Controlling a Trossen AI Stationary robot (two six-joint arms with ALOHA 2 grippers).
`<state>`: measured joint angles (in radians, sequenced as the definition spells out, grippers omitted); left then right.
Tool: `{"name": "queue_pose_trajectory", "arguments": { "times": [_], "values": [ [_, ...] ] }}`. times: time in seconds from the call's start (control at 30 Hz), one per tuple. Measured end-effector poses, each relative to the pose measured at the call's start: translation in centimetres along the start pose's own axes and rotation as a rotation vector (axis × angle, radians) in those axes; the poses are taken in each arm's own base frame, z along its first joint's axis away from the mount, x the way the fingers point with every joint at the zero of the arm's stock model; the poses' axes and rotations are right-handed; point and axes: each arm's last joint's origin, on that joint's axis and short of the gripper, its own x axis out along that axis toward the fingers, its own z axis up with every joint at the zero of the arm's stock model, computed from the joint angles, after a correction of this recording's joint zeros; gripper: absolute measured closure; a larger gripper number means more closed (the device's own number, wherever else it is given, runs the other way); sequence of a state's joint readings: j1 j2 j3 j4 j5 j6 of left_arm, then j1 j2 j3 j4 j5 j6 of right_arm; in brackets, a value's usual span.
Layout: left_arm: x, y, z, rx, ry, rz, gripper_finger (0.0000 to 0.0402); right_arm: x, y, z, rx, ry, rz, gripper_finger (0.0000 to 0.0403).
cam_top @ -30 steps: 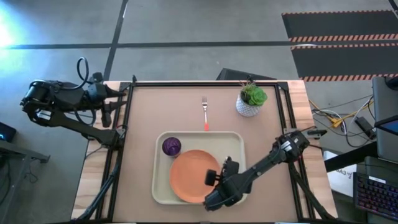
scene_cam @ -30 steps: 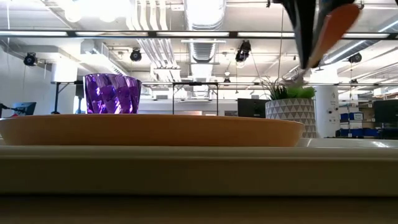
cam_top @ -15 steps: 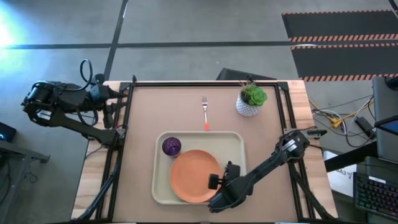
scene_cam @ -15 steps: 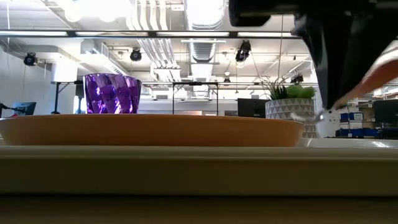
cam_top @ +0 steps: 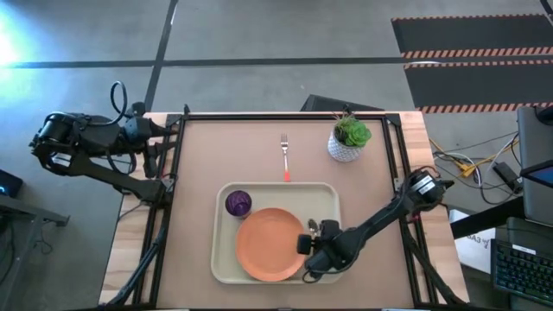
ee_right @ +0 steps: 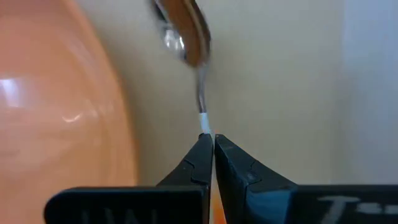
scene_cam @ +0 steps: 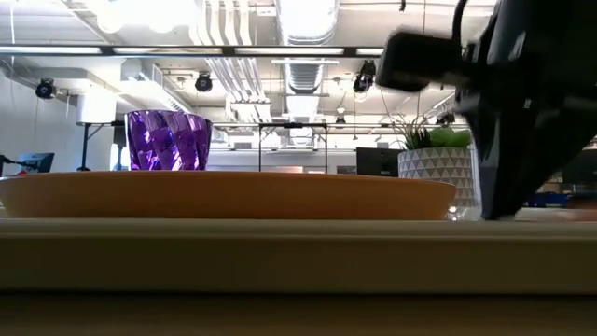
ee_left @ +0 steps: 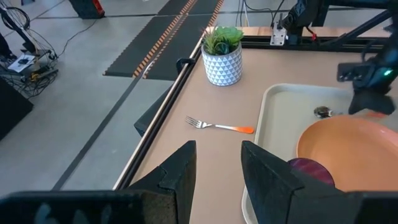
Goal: Pick and place plate/cup/fork/spoon on tray
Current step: Put the orange spoon on the white tray to the right of the orange plate, then put the orange fork on the white tray to the right of the orange spoon
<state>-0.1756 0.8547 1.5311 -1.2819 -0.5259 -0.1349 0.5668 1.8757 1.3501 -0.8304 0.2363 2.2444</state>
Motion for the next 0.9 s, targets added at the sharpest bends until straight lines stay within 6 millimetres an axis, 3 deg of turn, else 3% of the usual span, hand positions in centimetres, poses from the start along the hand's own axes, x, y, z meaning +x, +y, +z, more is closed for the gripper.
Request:
{"name": "queue_pose_trajectory", "arguments": {
  "times": [0.17,0.3,0.57,0.9],
  "values": [
    [0.0,0.0,0.3,-0.005,-0.026,-0.003,0.0291,1.7,0.2,0.6,-0.003,0.044,0.077,0.0396],
    [0.0,-0.1,0.4,-0.010,-0.035,-0.004,0.0291,1.9,0.1,0.8,0.001,0.039,0.072,0.0396],
    [0.0,-0.1,0.4,-0.008,-0.033,-0.004,0.0291,0.8,0.2,1.2,-0.052,-0.031,-0.009,0.0394],
    [0.0,0.0,0.4,-0.004,-0.034,-0.003,0.0291,-0.3,0.9,1.2,-0.044,-0.075,0.036,0.0394]
  ]
}}
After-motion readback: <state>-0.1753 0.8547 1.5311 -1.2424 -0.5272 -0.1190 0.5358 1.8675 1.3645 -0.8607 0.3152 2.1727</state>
